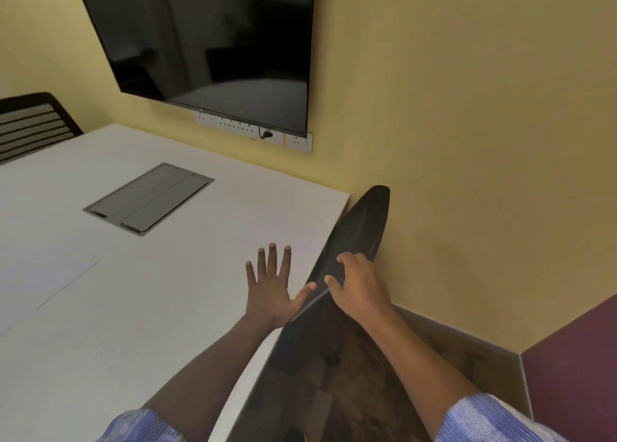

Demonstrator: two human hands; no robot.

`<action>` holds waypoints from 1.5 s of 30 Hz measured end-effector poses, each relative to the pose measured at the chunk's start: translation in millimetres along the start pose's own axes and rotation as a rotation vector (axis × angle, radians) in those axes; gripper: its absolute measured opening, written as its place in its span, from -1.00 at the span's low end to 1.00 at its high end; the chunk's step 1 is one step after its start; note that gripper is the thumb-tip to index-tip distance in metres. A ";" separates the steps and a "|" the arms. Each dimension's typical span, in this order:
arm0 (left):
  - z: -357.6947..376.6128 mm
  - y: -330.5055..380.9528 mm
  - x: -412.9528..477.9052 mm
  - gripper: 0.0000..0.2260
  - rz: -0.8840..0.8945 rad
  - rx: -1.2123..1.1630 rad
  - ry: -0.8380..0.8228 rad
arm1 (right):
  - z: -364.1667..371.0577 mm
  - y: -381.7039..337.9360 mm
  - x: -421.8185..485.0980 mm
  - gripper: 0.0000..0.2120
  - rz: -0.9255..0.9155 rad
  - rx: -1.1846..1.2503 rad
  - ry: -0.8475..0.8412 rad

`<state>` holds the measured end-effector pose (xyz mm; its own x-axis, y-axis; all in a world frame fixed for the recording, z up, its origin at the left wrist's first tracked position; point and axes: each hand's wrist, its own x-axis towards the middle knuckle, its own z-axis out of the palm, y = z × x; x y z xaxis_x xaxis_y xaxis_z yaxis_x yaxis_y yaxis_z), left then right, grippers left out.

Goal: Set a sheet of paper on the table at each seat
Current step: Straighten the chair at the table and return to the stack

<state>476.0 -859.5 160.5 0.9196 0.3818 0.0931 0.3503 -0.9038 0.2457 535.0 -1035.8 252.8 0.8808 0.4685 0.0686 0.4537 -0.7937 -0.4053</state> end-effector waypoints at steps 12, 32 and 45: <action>-5.6 -28.4 -48.6 -0.13 -0.088 0.047 -0.059 | 5.9 -20.1 -39.3 -0.52 -0.039 0.032 -0.028; 167.9 -169.4 209.5 -0.21 -0.068 0.044 -0.318 | 255.3 -34.1 200.0 -0.30 0.223 -0.110 -0.515; 182.7 -229.5 208.9 -0.34 -0.084 0.098 -0.172 | 305.9 -56.1 218.9 -0.28 0.157 -0.135 -0.512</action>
<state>620.2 -607.7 -52.7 0.9003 0.4255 -0.0914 0.4349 -0.8879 0.1502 660.9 -770.0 11.7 0.7762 0.4425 -0.4491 0.3652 -0.8962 -0.2519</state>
